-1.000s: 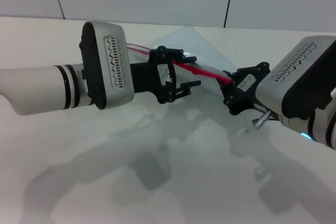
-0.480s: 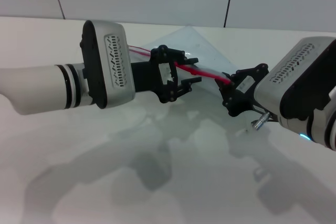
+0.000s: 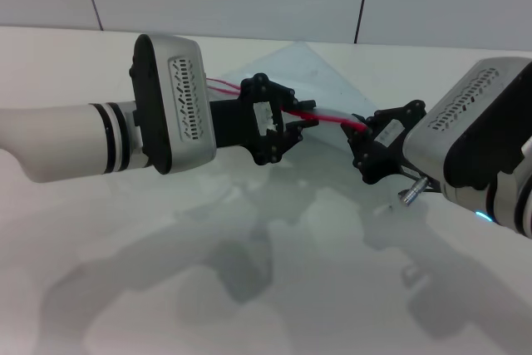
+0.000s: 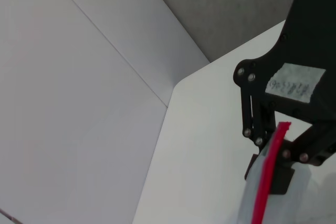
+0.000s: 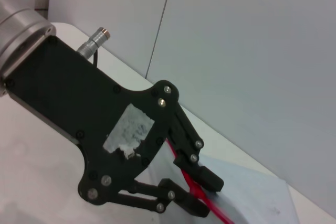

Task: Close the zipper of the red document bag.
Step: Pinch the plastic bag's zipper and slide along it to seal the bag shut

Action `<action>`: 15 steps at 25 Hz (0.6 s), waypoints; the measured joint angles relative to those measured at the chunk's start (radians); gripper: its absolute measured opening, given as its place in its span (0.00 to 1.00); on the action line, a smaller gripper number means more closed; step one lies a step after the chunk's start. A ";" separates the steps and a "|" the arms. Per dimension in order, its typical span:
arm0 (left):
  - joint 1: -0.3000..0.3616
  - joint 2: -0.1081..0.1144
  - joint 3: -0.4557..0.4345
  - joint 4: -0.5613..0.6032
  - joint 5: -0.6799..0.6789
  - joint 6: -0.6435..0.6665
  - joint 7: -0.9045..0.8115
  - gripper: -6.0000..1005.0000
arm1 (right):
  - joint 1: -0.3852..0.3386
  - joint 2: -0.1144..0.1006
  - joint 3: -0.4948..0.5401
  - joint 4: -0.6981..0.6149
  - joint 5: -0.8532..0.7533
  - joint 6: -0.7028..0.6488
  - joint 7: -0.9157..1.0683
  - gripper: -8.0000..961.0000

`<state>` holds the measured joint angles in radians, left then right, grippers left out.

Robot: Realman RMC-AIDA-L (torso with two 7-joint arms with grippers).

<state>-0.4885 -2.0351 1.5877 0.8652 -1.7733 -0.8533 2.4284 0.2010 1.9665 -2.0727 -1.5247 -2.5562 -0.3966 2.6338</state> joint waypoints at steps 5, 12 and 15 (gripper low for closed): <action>0.001 0.000 0.000 0.001 0.000 0.000 0.000 0.17 | 0.000 0.000 0.002 0.000 0.001 0.000 0.000 0.06; 0.007 0.000 0.000 0.010 -0.004 0.000 0.000 0.13 | -0.001 0.002 0.006 0.000 -0.001 0.000 0.000 0.06; 0.013 0.000 0.000 0.013 -0.009 0.001 0.000 0.12 | -0.002 0.002 0.007 0.000 -0.001 0.001 0.000 0.06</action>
<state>-0.4757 -2.0355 1.5877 0.8779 -1.7825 -0.8522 2.4282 0.1995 1.9681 -2.0653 -1.5249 -2.5570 -0.3959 2.6338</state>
